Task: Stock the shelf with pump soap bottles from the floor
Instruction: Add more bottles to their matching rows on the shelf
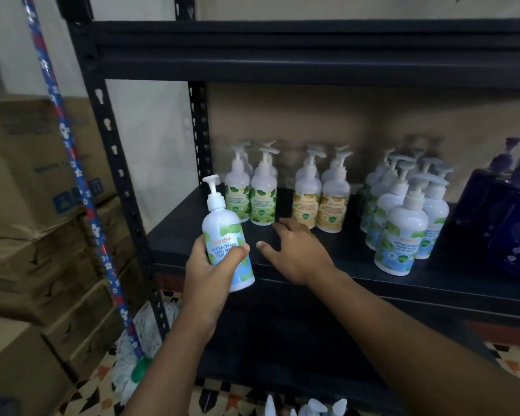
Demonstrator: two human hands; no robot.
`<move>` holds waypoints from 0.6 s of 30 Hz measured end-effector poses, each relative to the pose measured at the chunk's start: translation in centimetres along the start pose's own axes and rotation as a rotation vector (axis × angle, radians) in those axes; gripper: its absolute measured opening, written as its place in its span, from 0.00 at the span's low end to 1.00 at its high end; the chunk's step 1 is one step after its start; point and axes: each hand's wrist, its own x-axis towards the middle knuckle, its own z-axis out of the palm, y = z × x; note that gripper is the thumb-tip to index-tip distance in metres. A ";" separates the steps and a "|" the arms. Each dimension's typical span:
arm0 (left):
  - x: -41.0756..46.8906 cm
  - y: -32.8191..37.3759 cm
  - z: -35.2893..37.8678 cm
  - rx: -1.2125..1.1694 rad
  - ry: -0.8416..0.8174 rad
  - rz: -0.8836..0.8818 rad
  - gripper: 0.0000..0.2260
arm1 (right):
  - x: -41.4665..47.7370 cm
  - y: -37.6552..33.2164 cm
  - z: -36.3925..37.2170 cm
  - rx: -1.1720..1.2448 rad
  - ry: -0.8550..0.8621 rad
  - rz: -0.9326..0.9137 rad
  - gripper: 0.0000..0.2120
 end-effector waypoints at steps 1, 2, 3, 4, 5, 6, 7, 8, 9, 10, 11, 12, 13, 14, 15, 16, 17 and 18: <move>0.2 0.0 -0.5 0.022 0.007 0.016 0.17 | 0.2 0.1 0.1 -0.027 -0.041 0.013 0.33; 0.3 0.0 -0.9 0.042 0.007 0.029 0.16 | 0.2 0.3 0.2 -0.046 -0.069 0.026 0.33; 0.5 0.0 -1.2 0.062 0.001 0.039 0.15 | 0.1 0.5 0.2 -0.061 -0.085 0.034 0.34; 0.6 0.0 -1.4 0.084 -0.004 0.050 0.14 | -0.1 0.6 0.2 -0.079 -0.094 0.033 0.34; 0.6 0.0 -1.6 0.107 -0.007 0.062 0.13 | -0.3 0.7 0.1 -0.095 -0.102 0.029 0.34; 0.6 0.0 -1.6 0.124 -0.011 0.069 0.13 | -0.8 0.8 -0.1 -0.104 -0.105 0.025 0.34; 0.5 0.0 -1.5 0.132 -0.019 0.072 0.13 | -1.4 1.0 -0.3 -0.101 -0.101 0.022 0.33; 0.3 0.0 -1.3 0.133 -0.031 0.072 0.13 | -2.2 1.2 -0.6 -0.087 -0.088 0.018 0.33; -0.1 0.0 -0.9 0.133 -0.047 0.071 0.14 | -3.1 1.5 -0.9 -0.066 -0.069 0.016 0.33; -0.5 0.0 -0.5 0.135 -0.065 0.069 0.14 | -4.2 1.9 -1.4 -0.047 -0.042 0.011 0.32; -1.0 0.0 0.1 0.140 -0.084 0.066 0.15 | -5.4 2.4 -1.9 -0.037 -0.010 0.004 0.31; -1.6 0.0 0.6 0.142 -0.104 0.063 0.15 | -6.7 3.0 -2.5 -0.033 0.024 -0.002 0.30; -2.3 -0.1 1.3 0.140 -0.122 0.058 0.16 | -8.2 3.7 -3.1 -0.030 0.058 -0.007 0.29; -3.0 -0.1 2.0 0.137 -0.142 0.055 0.16 | -9.7 4.5 -3.7 -0.023 0.097 -0.010 0.27; -3.7 -0.2 2.7 0.135 -0.162 0.054 0.17 | -11.2 5.4 -4.4 -0.010 0.142 -0.006 0.25; -4.5 -0.4 3.6 0.133 -0.182 0.056 0.17 | -12.6 6.4 -5.0 0.005 0.189 0.003 0.22; -5.3 -0.5 4.4 0.127 -0.206 0.061 0.18 | -13.9 7.6 -5.6 0.015 0.237 0.020 0.20; -6.1 -0.6 5.5 0.123 -0.234 0.065 0.19 | -14.9 8.9 -6.3 0.016 0.286 0.043 0.19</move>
